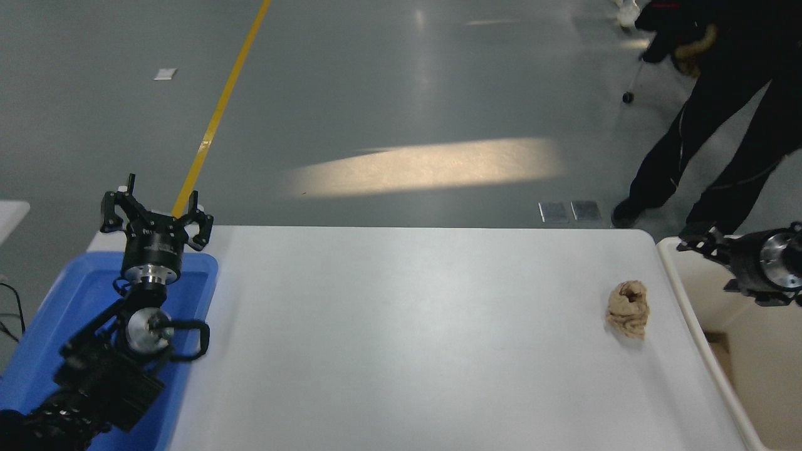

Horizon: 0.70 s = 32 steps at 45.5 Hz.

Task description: Pick up foil plate and place in dustbin

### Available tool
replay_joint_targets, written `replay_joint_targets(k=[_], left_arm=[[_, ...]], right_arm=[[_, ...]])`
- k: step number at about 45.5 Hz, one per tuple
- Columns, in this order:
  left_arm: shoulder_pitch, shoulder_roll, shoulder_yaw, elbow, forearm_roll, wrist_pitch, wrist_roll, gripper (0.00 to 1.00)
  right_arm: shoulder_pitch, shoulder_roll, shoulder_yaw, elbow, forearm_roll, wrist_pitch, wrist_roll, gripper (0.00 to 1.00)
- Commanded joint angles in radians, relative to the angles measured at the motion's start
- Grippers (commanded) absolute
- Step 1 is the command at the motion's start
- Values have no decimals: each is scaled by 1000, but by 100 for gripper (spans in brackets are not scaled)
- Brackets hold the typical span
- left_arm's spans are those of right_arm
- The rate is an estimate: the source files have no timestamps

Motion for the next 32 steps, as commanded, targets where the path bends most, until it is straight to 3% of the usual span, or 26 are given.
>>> replay_joint_targets(k=[1, 9, 22, 32], left_arm=[[1, 0, 0, 1, -2, 0, 0, 99], [3, 0, 0, 1, -2, 0, -2, 99], [3, 0, 0, 1, -2, 1, -2, 99], [3, -1, 0, 1, -2, 1, -2, 99]], right_arm=[[354, 98, -76, 298, 1, 99, 2, 100], [528, 143, -67, 321, 24, 323, 0, 100], [665, 229, -79, 321, 205, 625, -13, 100], [690, 331, -177, 321, 255, 650, -21, 100]])
